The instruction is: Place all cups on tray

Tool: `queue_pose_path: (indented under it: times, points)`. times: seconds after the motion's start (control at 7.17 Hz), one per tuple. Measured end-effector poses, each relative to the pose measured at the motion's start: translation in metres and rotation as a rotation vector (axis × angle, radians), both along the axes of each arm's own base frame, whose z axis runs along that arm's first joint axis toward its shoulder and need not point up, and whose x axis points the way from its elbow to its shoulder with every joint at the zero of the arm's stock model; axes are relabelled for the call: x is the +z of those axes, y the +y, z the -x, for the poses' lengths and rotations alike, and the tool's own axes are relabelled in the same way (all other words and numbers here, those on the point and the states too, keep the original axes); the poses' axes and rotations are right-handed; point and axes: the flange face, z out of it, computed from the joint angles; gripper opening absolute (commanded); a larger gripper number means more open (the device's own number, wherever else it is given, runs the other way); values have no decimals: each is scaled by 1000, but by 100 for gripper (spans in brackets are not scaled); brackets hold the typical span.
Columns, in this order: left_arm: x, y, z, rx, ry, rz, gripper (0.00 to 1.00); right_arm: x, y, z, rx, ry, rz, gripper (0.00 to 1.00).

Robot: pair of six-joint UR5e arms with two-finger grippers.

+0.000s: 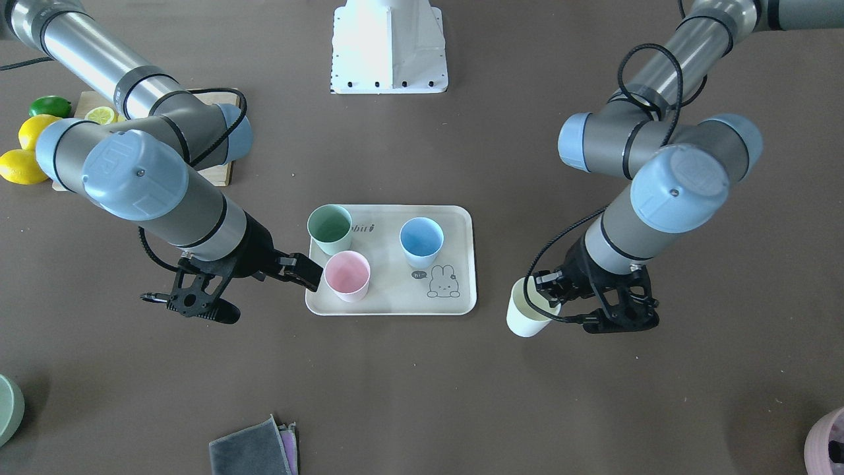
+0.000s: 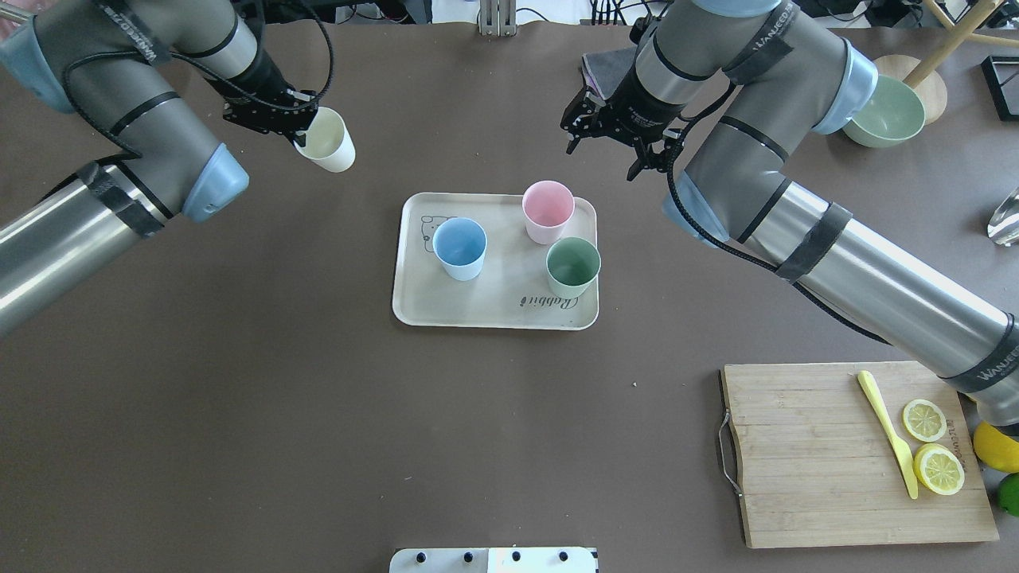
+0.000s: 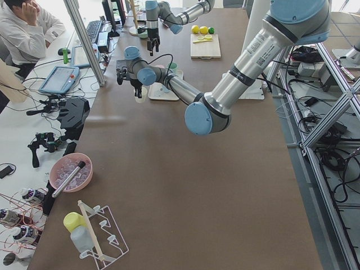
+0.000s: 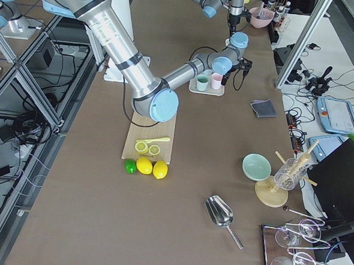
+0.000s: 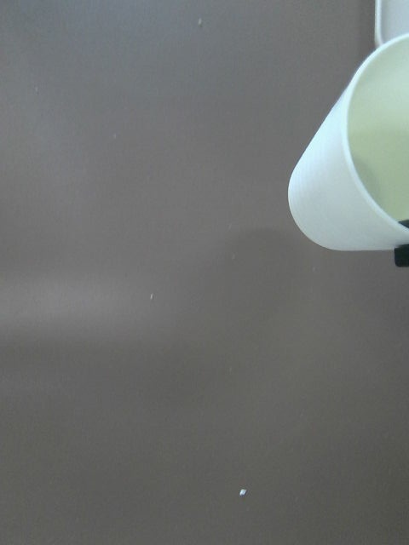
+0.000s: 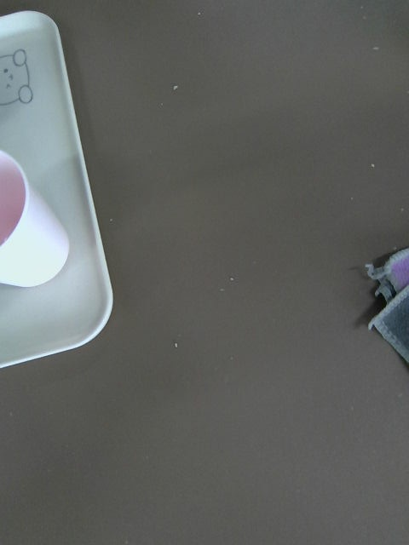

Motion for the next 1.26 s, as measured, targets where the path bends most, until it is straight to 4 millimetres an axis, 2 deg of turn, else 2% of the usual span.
queue_pose_path:
  times: [0.14,0.28,0.42,0.56,0.7,0.84,0.98,1.26]
  points:
    - [-28,20,-35,-4,-4,-2,0,11,1,-10,0,7,-9,100]
    - [-44,40,-67,5,-10,-17,0,21,2,-17,0,13,-15,100]
    - [-50,54,-87,19,-12,-26,8,27,2,-22,1,17,-18,100]
    - [-53,63,-99,31,-12,-30,60,31,4,-25,1,19,-20,100]
    - [-52,66,-105,37,-13,-30,97,33,8,-29,2,18,-23,100]
    - [-50,66,-107,37,-14,-30,97,33,13,-33,2,14,-27,100]
    - [-48,60,-100,29,-13,-32,97,33,16,-36,1,10,-28,100]
    - [-36,36,-58,19,-5,-32,97,37,15,-47,12,12,-23,100]
